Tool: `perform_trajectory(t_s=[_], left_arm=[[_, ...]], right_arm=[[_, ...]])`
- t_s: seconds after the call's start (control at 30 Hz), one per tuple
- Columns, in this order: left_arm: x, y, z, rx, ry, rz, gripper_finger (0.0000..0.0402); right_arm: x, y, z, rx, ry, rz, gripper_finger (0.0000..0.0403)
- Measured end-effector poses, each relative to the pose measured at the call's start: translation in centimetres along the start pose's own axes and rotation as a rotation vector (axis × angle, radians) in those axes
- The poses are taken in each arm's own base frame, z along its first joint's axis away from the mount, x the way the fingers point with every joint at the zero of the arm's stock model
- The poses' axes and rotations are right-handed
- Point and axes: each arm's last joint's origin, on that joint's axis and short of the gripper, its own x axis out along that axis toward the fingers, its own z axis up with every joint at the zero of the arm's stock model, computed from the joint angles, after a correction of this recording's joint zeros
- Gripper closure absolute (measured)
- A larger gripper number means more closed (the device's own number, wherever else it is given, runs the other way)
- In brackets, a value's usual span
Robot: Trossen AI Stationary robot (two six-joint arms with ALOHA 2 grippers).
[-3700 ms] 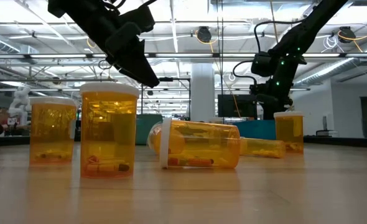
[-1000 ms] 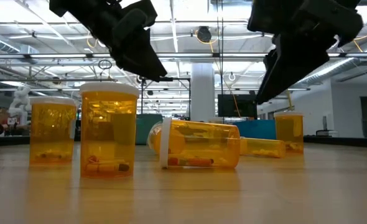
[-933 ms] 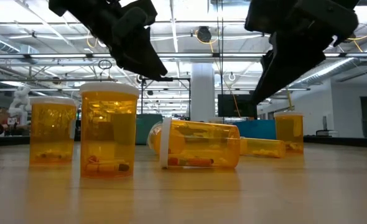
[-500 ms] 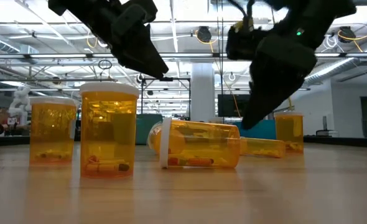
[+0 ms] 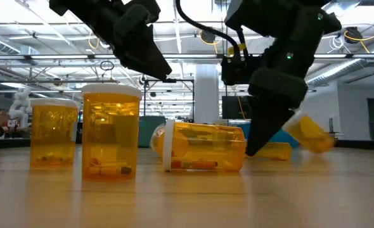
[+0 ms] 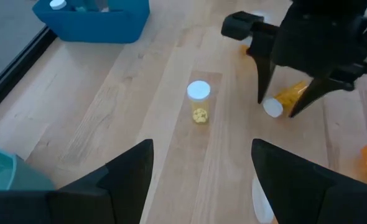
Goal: Pick and place medicine bottles into bin by pill shape (circle, oval)
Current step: Put the small orange pill bottle into the blue bin
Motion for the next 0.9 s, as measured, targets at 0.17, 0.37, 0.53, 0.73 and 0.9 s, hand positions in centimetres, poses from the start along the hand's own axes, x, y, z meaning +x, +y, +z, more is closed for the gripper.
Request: perform_trajectory(t_s=[0.17,0.37,0.53,0.73,0.9], left_arm=[[0.0,0.0,0.0,-0.002,-0.004,-0.001,0.0128],[0.0,0.0,0.1,-0.002,-0.005,-0.002,0.0128],[0.0,0.0,0.1,-0.002,-0.005,-0.002,0.0128],[0.0,0.0,0.1,-0.002,-0.005,-0.002,0.0128],[0.0,0.0,0.1,0.0,-0.011,-0.003,0.0128]], right_arm=[[0.0,-0.1,0.1,0.008,0.017,0.021,0.0252],[0.1,-0.3,0.2,0.01,0.016,0.024,0.0285],[0.1,-0.6,0.4,-0.007,0.015,0.023,0.0294],[-0.2,-0.5,0.5,-0.031,0.02,0.062,0.029],[-2.1,-0.4,1.1,-0.065,-0.022,0.137,0.0291]])
